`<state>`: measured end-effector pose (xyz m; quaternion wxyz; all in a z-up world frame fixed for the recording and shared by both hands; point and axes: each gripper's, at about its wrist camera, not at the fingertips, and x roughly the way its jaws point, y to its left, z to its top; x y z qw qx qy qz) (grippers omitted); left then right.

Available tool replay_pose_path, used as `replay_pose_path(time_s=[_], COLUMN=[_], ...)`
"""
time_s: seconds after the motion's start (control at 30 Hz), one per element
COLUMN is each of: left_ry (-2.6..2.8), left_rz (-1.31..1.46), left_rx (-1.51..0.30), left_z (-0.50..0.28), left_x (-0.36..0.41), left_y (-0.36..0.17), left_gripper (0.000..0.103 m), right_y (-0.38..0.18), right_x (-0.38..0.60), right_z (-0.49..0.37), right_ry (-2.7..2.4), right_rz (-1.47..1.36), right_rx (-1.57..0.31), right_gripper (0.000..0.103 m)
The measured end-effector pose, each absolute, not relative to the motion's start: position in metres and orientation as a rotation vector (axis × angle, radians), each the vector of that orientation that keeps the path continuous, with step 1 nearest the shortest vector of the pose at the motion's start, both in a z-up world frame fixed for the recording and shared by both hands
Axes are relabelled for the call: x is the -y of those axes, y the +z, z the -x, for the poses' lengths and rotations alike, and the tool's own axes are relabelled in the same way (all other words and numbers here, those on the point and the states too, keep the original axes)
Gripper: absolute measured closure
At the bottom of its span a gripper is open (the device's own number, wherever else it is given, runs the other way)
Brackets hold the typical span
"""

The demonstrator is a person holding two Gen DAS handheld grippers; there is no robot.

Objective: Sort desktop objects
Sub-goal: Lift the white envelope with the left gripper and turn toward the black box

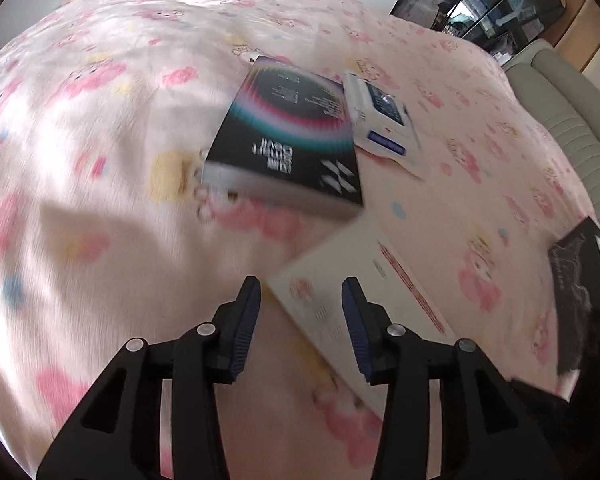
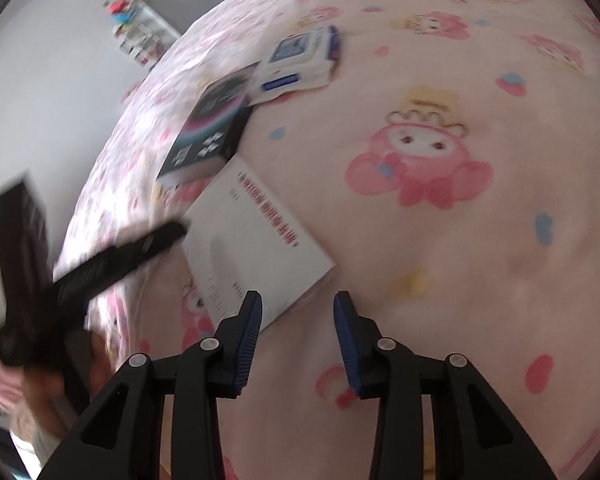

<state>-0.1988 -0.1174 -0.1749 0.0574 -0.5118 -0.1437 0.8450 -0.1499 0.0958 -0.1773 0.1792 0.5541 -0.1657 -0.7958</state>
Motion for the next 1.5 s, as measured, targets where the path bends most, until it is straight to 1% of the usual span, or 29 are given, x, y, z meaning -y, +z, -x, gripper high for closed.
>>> replay_pose_path(time_s=[0.1, 0.23, 0.43, 0.57, 0.63, 0.7, 0.83, 0.97, 1.1, 1.33, 1.5], left_ry=[2.515, 2.480, 2.403, 2.340, 2.379, 2.396, 2.377, 2.348, 2.347, 2.330, 2.311], left_rz=[1.571, 1.584, 1.592, 1.566, 1.558, 1.544, 1.538, 1.564, 1.561, 1.559, 1.542], left_rx=[0.443, 0.437, 0.440, 0.400, 0.379, 0.396, 0.404, 0.395, 0.391, 0.376, 0.355], left_z=[0.208, 0.201, 0.171, 0.150, 0.151, 0.160, 0.181, 0.188, 0.181, 0.161, 0.144], left_x=[0.116, 0.111, 0.098, 0.081, 0.082, 0.086, 0.087, 0.078, 0.072, 0.055, 0.031], left_y=[-0.181, -0.181, -0.175, -0.170, -0.168, -0.167, -0.173, -0.184, -0.182, -0.169, -0.143], left_gripper=[0.061, 0.061, 0.061, 0.061, 0.061, 0.061, 0.061, 0.061, 0.062, 0.062, 0.062], right_y=[-0.181, -0.182, -0.171, -0.170, -0.173, -0.174, -0.173, -0.181, -0.184, -0.171, -0.141], right_x=[-0.087, -0.087, -0.104, -0.123, -0.132, -0.138, -0.141, -0.137, -0.129, -0.134, -0.153], right_z=[0.152, 0.157, 0.158, 0.159, 0.161, 0.162, 0.158, 0.159, 0.160, 0.151, 0.138], right_ry=[-2.235, -2.270, -2.345, -2.394, -2.397, -2.393, -2.410, -2.332, -2.269, -2.330, -2.373], right_rz=[-1.578, -1.582, -1.563, -1.583, -1.602, -1.614, -1.617, -1.626, -1.590, -1.554, -1.538], right_rx=[0.435, 0.408, 0.383, 0.364, 0.375, 0.378, 0.328, 0.399, 0.462, 0.461, 0.441], right_gripper=[0.070, 0.070, 0.070, 0.069, 0.069, 0.068, 0.065, 0.064, 0.063, 0.062, 0.062])
